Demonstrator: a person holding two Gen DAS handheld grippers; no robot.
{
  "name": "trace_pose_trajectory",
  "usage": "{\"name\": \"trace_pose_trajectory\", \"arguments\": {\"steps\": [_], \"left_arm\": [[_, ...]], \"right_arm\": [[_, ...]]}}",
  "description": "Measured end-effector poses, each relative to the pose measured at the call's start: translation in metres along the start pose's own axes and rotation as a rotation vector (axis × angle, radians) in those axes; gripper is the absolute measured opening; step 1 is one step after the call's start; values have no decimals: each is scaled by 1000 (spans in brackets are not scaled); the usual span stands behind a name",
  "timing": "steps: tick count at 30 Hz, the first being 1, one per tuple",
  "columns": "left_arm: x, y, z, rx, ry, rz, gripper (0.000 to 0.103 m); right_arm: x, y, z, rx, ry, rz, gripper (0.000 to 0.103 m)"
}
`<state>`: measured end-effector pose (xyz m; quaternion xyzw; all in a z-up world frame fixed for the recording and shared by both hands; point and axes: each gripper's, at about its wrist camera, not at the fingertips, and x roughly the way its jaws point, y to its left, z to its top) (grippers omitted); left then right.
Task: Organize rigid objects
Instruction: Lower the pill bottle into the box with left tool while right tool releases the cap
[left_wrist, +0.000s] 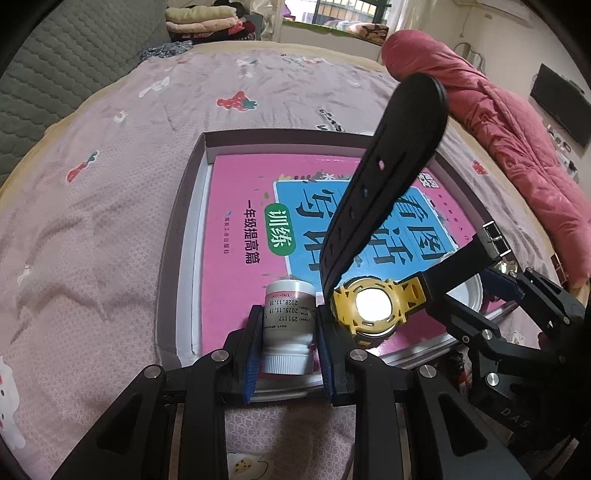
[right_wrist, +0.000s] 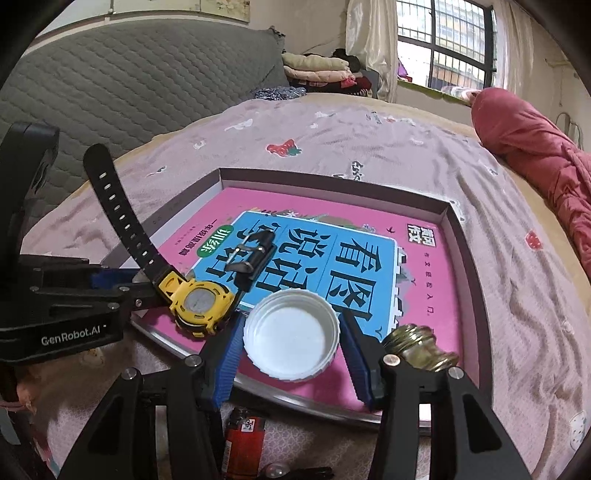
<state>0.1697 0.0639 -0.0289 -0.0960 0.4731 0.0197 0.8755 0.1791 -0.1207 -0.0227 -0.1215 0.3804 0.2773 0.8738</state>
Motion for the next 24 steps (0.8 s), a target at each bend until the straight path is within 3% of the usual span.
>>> {"name": "trace_pose_trajectory", "arguments": {"steps": [24], "left_arm": [[-1, 0, -1, 10, 9, -17, 27]], "right_arm": [[-3, -4, 0, 5, 2, 4, 52]]}}
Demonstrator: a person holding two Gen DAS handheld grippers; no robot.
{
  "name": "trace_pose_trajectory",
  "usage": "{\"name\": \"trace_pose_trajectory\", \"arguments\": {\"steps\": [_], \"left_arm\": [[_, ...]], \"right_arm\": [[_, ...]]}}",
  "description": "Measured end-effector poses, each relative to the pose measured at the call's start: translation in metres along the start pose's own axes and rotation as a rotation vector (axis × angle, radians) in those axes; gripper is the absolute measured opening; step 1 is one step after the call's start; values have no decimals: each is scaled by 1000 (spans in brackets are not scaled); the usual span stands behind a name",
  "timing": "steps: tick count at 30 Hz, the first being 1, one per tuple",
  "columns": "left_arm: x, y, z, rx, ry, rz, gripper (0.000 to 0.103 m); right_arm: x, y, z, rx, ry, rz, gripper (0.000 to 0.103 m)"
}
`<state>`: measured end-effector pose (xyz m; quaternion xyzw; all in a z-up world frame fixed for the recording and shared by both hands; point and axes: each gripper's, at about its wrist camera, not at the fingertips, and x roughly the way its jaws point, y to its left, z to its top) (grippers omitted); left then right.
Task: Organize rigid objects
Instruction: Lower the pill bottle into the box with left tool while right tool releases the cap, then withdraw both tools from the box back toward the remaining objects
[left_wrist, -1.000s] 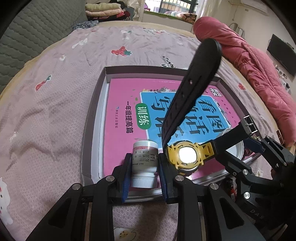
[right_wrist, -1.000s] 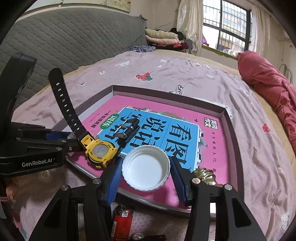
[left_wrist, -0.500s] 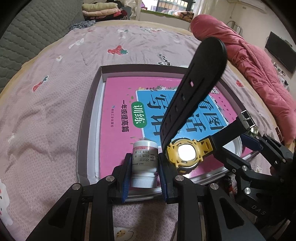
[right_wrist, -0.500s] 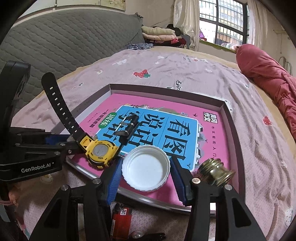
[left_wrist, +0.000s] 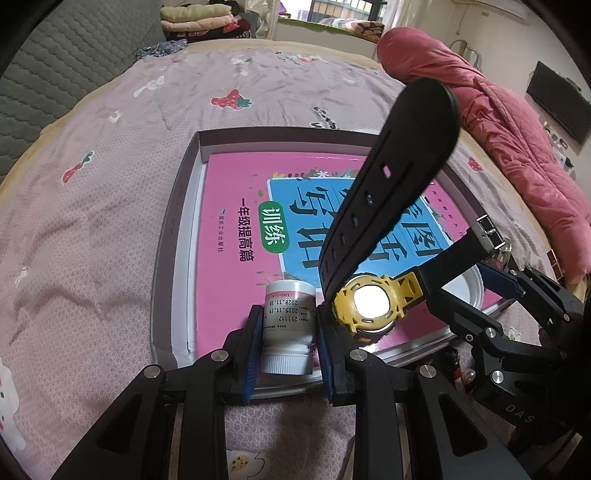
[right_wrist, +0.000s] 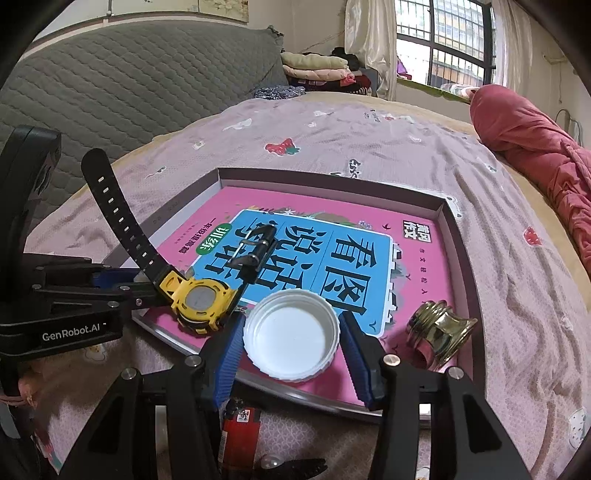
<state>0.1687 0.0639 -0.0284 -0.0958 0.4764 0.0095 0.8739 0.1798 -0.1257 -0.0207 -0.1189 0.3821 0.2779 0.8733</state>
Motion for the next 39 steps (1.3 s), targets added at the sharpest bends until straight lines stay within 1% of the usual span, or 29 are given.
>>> {"name": "trace_pose_trajectory", "arguments": {"steps": [12, 21, 28, 34, 39], "left_arm": [[1, 0, 1, 2, 0, 4, 28], [-1, -2, 0, 18, -3, 31, 28], [-5, 1, -1, 14, -13, 35, 29], [-13, 7, 0, 1, -31, 36, 38], [-24, 10, -2, 1, -66, 36, 44]], "right_arm": [[-4, 2, -1, -16, -10, -13, 52], [-15, 5, 1, -32, -58, -20, 52], [-22, 2, 2, -28, -83, -27, 52], [-29, -3, 2, -20, -113, -40, 53], [-37, -6, 2, -14, -147, -57, 53]]}}
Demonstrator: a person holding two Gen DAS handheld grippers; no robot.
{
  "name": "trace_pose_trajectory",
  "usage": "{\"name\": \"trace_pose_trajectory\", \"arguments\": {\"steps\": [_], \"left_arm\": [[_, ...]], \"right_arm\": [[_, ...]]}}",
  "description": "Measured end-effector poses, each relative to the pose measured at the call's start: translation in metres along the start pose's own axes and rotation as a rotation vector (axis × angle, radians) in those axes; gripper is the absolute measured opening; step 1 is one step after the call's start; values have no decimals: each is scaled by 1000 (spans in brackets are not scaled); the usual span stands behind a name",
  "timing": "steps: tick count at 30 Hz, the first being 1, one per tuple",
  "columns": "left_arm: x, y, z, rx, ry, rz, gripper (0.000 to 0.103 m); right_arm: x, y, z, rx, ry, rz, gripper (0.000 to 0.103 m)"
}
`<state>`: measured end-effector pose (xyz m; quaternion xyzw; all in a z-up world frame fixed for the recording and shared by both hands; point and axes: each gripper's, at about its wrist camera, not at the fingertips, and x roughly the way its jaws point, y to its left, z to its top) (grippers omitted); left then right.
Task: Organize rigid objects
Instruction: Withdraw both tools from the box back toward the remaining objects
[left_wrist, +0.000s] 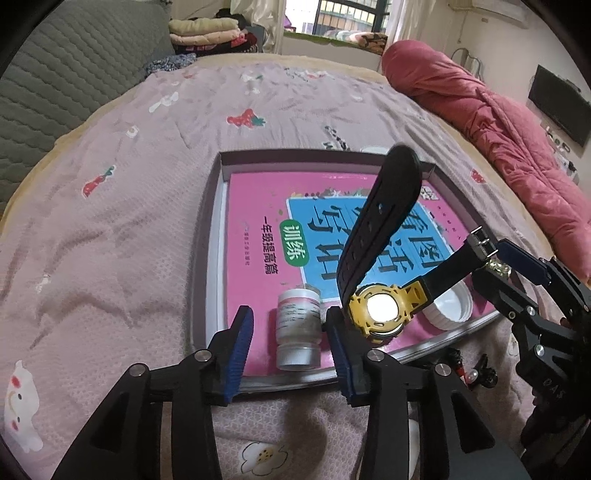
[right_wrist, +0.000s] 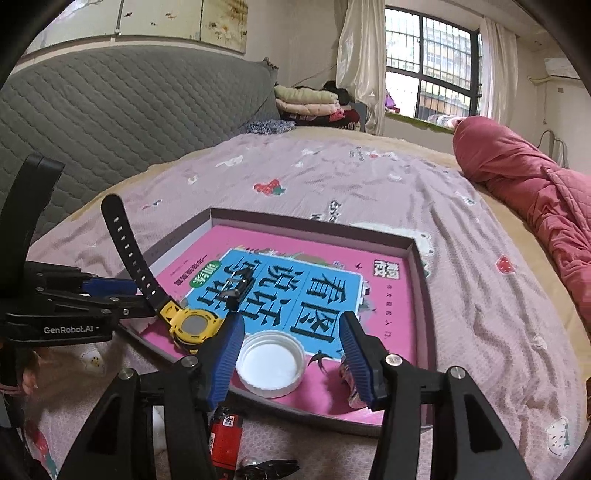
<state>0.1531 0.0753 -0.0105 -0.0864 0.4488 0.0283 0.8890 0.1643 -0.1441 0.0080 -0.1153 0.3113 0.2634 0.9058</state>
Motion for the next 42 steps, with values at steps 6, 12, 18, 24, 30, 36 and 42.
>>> {"name": "trace_pose_trajectory", "arguments": {"steps": [6, 12, 18, 24, 30, 36, 42], "left_arm": [[-17, 7, -1, -19, -59, 10, 46], [-35, 19, -1, -73, -122, 12, 50], [-51, 19, -5, -91, -165, -5, 51], [-60, 6, -14, -52, -180, -15, 62], [-71, -16, -22, 21, -208, -8, 62], [-83, -25, -29, 37, -235, -13, 63], [-90, -27, -32, 31, -232, -7, 63]], "right_arm": [[-7, -4, 2, 11, -29, -24, 54], [-17, -10, 4, 32, -70, -49, 54], [-30, -18, 1, 67, -91, -60, 54], [-45, -19, -2, 80, -112, -64, 54], [-58, -20, -4, 86, -129, -72, 54], [-66, -18, -7, 89, -131, -78, 54], [-71, -15, -9, 88, -128, -75, 54]]}}
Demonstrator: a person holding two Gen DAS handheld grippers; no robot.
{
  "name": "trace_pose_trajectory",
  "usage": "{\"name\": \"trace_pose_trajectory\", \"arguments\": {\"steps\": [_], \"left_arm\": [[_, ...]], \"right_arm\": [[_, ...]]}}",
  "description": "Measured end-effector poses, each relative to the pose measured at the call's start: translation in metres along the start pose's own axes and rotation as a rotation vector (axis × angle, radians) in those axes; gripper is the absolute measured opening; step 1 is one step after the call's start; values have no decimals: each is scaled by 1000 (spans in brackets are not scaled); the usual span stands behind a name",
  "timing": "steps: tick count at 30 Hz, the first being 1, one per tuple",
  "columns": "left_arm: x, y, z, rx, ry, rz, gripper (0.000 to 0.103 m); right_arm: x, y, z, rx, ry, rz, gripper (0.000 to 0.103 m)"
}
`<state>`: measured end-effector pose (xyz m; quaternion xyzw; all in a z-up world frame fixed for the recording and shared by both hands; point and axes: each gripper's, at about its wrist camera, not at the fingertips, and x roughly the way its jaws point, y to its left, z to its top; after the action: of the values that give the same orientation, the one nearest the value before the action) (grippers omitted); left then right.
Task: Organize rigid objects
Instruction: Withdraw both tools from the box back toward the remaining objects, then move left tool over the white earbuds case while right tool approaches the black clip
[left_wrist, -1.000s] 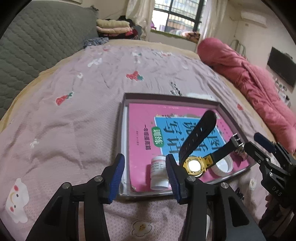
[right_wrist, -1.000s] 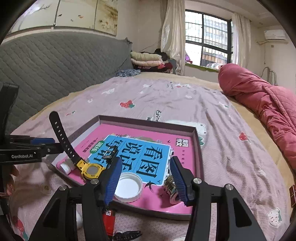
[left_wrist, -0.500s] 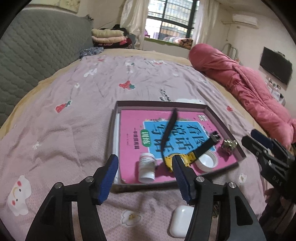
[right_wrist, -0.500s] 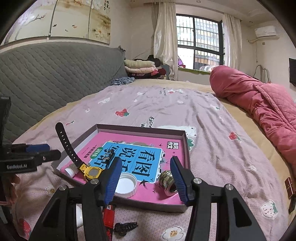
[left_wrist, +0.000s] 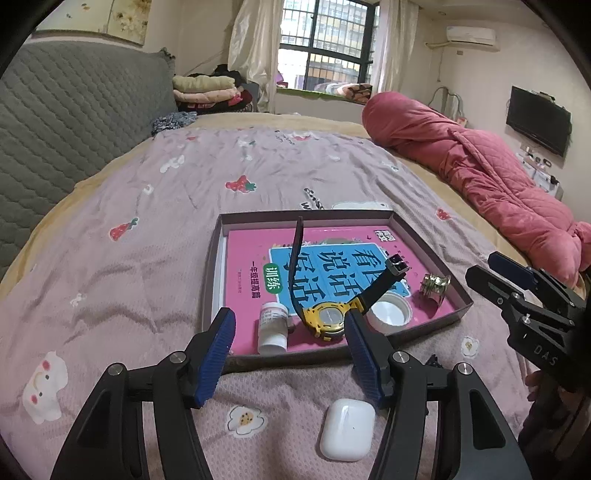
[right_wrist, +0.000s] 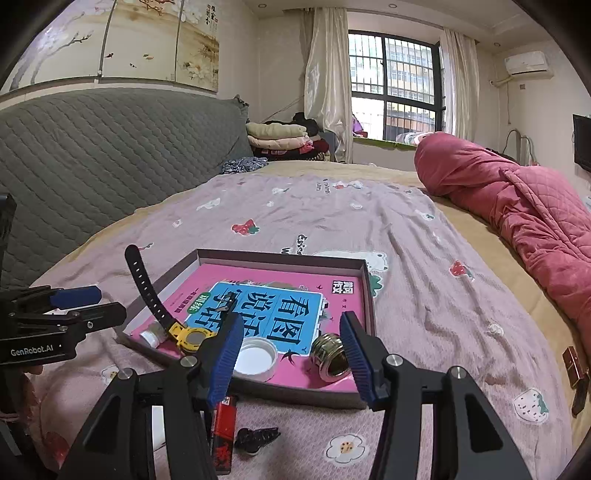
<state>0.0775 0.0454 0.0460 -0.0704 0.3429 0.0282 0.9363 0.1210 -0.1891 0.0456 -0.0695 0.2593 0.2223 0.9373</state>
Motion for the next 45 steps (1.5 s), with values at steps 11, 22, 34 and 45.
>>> {"name": "trace_pose_trajectory", "arguments": {"steps": [11, 22, 34, 45], "left_arm": [[-8, -13, -9, 25, 25, 0, 63], [-12, -15, -21, 19, 71, 1, 63], [-20, -25, -34, 42, 105, 1, 63], [-21, -33, -46, 48, 145, -13, 63]], "right_arm": [[-12, 12, -6, -17, 13, 20, 54], [-27, 16, -20, -32, 56, 25, 54], [-33, 22, -32, -53, 120, 44, 54], [-36, 25, -41, -65, 158, 40, 54]]}}
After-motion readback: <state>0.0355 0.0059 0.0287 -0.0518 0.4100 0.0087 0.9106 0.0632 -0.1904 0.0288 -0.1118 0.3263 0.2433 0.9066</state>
